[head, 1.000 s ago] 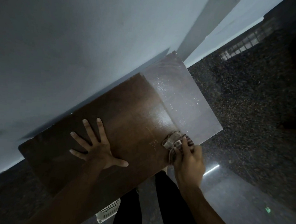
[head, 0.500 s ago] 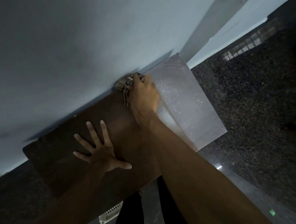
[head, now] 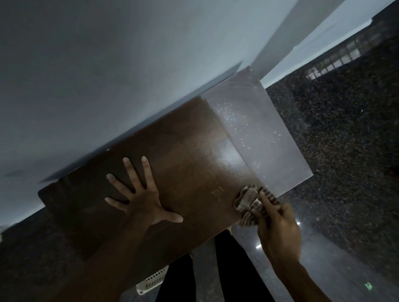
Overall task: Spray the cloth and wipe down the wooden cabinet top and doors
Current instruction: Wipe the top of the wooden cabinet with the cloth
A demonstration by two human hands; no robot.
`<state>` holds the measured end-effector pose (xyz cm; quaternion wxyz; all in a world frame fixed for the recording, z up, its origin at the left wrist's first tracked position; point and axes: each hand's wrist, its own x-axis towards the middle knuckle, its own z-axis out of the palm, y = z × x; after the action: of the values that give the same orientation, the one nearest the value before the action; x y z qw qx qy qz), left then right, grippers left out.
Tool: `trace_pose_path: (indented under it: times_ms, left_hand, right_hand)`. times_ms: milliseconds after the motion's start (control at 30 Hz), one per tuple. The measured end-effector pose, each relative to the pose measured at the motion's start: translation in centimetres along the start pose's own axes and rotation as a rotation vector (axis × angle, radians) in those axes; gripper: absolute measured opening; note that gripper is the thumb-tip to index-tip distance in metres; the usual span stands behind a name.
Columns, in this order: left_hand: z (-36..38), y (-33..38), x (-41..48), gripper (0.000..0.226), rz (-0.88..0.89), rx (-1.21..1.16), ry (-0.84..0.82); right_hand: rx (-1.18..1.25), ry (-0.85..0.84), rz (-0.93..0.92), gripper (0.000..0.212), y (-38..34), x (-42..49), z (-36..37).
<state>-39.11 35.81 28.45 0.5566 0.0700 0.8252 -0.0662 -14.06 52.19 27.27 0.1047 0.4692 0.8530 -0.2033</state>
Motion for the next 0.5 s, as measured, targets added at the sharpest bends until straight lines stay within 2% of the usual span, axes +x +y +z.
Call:
trace_pose_path:
  times_ms: [200, 333, 500]
  left_hand:
    - [0.2, -0.3, 0.3, 0.181, 0.007, -0.010, 0.009]
    - [0.3, -0.3, 0.2, 0.181, 0.013, -0.001, 0.014]
    - [0.4, -0.3, 0.3, 0.181, 0.004, 0.002, 0.024]
  right_hand:
    - [0.073, -0.016, 0.002, 0.046, -5.4, 3.7, 0.6]
    - [-0.020, 0.021, -0.179, 0.048, -12.0, 9.4, 0.5]
    - [-0.087, 0.011, -0.308, 0.037, -20.5, 15.0, 0.3]
